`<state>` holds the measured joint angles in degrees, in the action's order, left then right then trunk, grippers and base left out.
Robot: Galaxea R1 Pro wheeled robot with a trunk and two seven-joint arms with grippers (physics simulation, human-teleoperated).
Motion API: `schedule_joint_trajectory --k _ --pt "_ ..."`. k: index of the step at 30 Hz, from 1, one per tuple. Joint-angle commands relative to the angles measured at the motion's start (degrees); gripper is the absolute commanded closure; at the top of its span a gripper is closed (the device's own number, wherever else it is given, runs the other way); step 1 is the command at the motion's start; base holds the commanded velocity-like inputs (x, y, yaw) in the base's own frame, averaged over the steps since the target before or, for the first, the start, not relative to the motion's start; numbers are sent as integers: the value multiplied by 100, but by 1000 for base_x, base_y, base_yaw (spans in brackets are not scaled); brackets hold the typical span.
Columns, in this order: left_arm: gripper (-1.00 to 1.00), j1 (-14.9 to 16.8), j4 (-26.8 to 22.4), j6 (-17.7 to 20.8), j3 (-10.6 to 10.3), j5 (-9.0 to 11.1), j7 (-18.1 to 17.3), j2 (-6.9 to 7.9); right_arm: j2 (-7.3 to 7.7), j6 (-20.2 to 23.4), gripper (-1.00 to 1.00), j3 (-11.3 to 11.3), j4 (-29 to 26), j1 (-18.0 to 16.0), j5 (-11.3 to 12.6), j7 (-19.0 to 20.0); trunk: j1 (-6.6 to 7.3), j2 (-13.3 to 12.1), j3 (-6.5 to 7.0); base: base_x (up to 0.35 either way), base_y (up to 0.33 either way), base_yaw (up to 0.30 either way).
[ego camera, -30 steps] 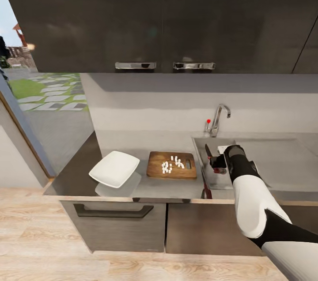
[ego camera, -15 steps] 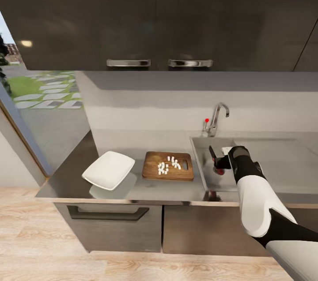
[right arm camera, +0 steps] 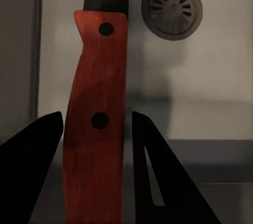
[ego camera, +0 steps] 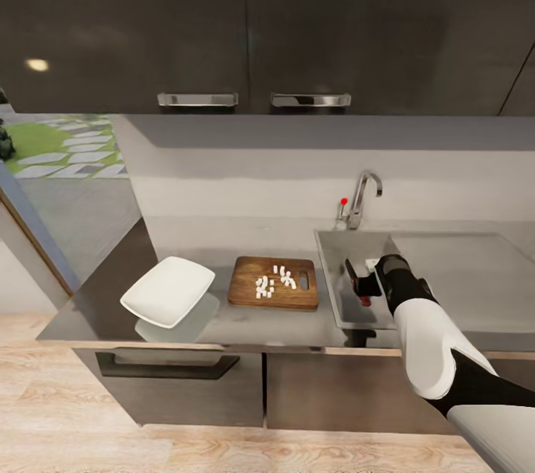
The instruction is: In the kitchen, take the Vidalia onion out of the sink, dice it on the chopping board with the paring knife, put the diced onion into the bowl on the countertop, then place both the paring knife and the chopping board into the sink.
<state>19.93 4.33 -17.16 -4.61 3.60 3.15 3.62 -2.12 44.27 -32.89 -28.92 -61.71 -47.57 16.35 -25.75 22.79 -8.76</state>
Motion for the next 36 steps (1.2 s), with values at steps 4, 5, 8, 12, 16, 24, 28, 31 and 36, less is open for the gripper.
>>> schedule_joint_trajectory --k 4,5,8,12,16,24,28,31,36 --pt "-100 11 25 -42 -49 36 10 -2 -14 1 100 -42 76 -7 -54 19 -3 13 -49 2 -2 0" --pt "-100 11 25 -42 -49 36 10 -2 -15 0 100 -42 96 -7 -53 18 -3 13 -59 0 0 0" --pt "-100 11 25 -42 -49 36 10 -2 -14 -2 100 -44 120 -7 -51 17 -3 13 -86 0 0 0" --pt "-100 11 25 -42 -49 36 15 -2 -9 -5 100 -61 137 -7 -51 17 -3 13 -123 0 0 0" --pt "-100 11 25 -42 -49 36 16 -2 -12 -2 100 -67 140 -7 -51 17 -3 13 -160 0 0 0" --pt "-100 11 25 -42 -49 36 18 -2 -15 2 100 -68 141 -7 -50 17 -3 13 -234 0 0 0" --pt "-100 11 25 -42 -49 36 19 -2 -16 2 100 -68 141 -7 -50 17 -3 13 -271 112 0 0" --pt "-100 11 25 -42 -49 36 19 -2 -16 3 100 -68 141 -7 -50 17 -3 13 -298 196 0 0" --pt "-100 11 25 -42 -49 36 19 0 -16 3 100 -68 141 -7 -50 16 -3 13 -344 225 0 0"
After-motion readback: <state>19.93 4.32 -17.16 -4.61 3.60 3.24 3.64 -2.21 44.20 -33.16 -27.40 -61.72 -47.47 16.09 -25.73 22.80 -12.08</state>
